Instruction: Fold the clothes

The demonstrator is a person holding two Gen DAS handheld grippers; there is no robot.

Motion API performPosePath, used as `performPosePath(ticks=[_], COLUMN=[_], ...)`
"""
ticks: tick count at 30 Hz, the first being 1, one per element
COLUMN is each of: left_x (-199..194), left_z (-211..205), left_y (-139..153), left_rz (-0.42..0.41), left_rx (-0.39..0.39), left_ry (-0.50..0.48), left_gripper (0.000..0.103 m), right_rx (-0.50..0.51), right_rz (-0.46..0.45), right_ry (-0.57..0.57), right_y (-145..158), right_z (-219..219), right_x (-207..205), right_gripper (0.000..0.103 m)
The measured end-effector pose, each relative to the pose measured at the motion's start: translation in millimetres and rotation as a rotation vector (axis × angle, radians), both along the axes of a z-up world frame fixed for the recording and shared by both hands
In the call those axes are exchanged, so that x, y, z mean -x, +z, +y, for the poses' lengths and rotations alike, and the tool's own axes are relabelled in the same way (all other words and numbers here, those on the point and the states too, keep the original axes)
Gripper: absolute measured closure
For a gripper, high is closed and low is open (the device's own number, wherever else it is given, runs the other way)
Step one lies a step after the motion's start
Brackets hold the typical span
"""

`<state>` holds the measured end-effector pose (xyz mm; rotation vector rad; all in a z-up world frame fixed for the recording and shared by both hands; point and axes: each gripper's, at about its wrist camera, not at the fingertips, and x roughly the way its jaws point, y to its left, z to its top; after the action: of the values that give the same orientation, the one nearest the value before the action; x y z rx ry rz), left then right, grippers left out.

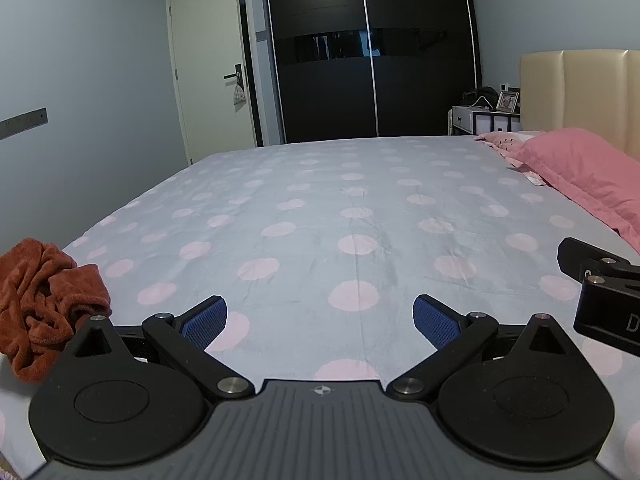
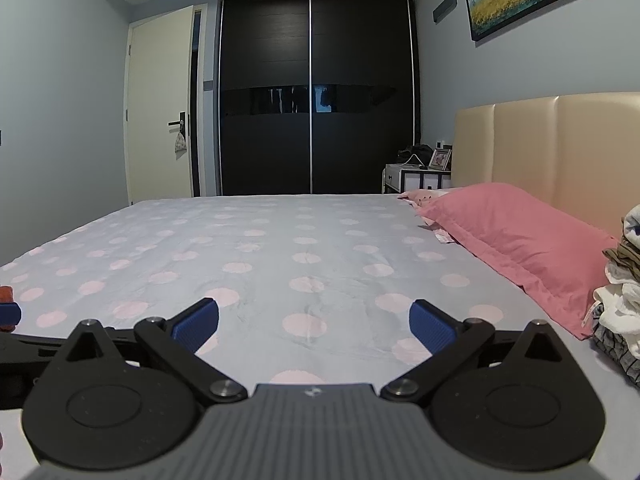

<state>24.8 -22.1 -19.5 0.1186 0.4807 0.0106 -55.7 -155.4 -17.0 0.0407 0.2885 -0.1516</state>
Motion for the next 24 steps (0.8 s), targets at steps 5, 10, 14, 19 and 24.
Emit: performPosePath(ticks=[5,10,14,19,24], left_x=[0.5,1.4,2.2,3.0,2.8], left_z=[0.7,2.1,3.3,4.8,7.1], left_y=[1.0,1.5,1.8,2.3,2.6], left_rz=[0.002,0.003,0.004,0.006,0.013], left_rx=[0.006,0.005,0.004,0.003,0.007], left_ry=[-0.001,0.003,0.007,0.010,0.006], left_gripper=[0.001,0.001,0.001,0.001,0.001], right_rx=[-0.002,0.001,0.005,-0.005,0.001], right_rz=[0.000,-0.005,-0.006,-0.005,-0.003], right_ry=[-0.003,-0.001,-0.002,0.000,0.004], right_y=[2.4,2.6,1.3,2.5,2.9], right_z=[-1.4,0.9,-0.5,-2.5,-3.9], right_x=[1.0,3.8,5.8,5.5,5.1], right_gripper=[0.000,0.000,0.000,0.000,0.000])
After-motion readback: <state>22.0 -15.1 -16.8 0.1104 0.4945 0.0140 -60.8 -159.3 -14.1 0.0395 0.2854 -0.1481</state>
